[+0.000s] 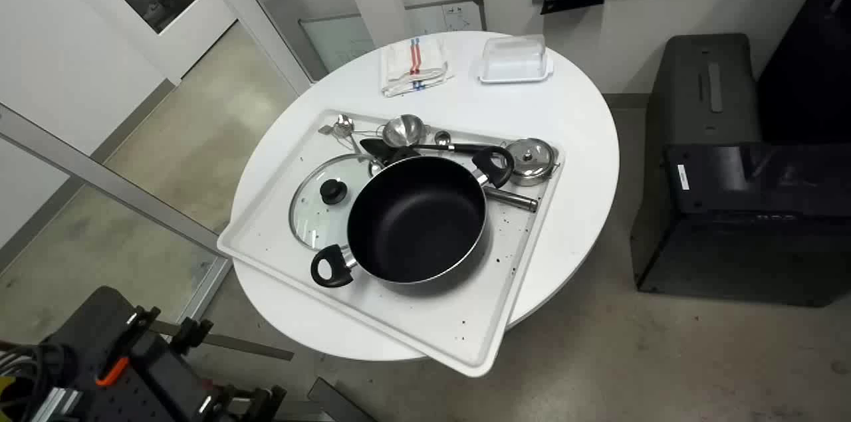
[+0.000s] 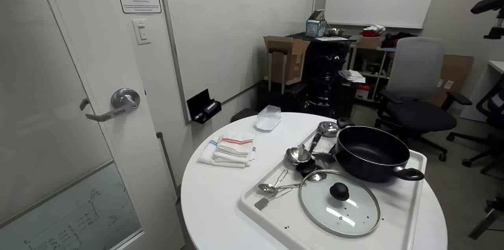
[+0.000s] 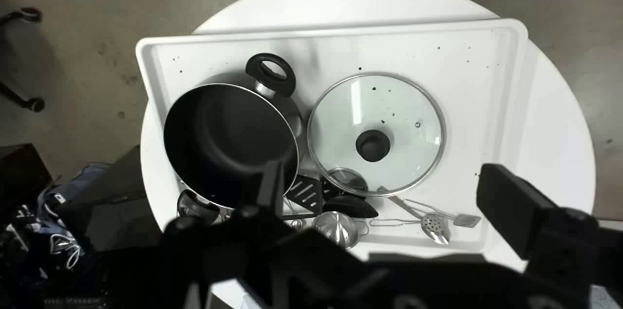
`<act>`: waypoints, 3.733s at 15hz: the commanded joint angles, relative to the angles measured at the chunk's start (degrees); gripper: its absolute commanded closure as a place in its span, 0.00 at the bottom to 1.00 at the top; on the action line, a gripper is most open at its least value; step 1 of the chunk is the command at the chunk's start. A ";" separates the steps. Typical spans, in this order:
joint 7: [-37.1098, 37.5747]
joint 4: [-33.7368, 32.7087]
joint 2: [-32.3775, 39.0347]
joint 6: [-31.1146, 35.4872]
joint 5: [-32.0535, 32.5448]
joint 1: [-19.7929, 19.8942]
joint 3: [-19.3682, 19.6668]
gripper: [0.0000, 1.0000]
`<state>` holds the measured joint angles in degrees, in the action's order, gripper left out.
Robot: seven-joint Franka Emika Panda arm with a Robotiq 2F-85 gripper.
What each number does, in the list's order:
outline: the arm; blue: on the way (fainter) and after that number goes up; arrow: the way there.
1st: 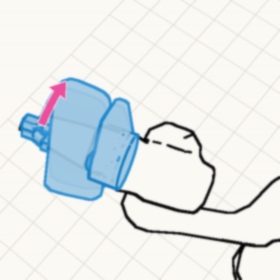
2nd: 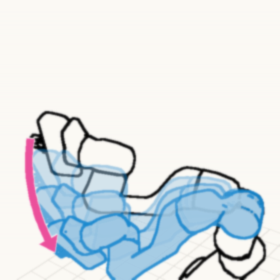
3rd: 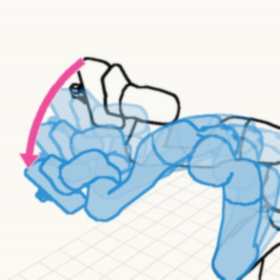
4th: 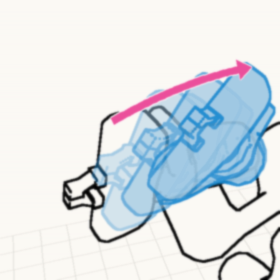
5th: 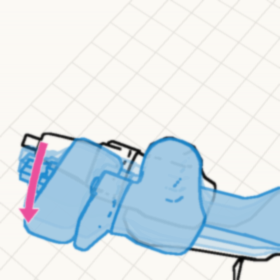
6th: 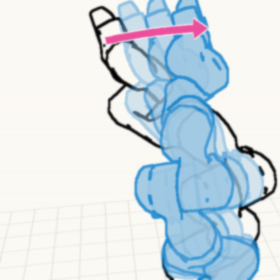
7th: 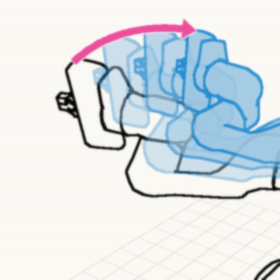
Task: Put the glass lid on the black pot.
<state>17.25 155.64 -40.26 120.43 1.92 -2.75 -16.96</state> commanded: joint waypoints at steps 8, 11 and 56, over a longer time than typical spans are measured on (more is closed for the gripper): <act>0.61 -0.11 0.21 -0.16 0.75 -1.01 0.95 0.00; 0.61 -0.11 0.21 -0.16 0.75 -1.01 0.95 0.00; -15.12 -47.60 84.30 17.21 14.34 -6.77 15.15 0.00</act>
<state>2.99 112.63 39.12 137.11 15.35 -7.51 -3.30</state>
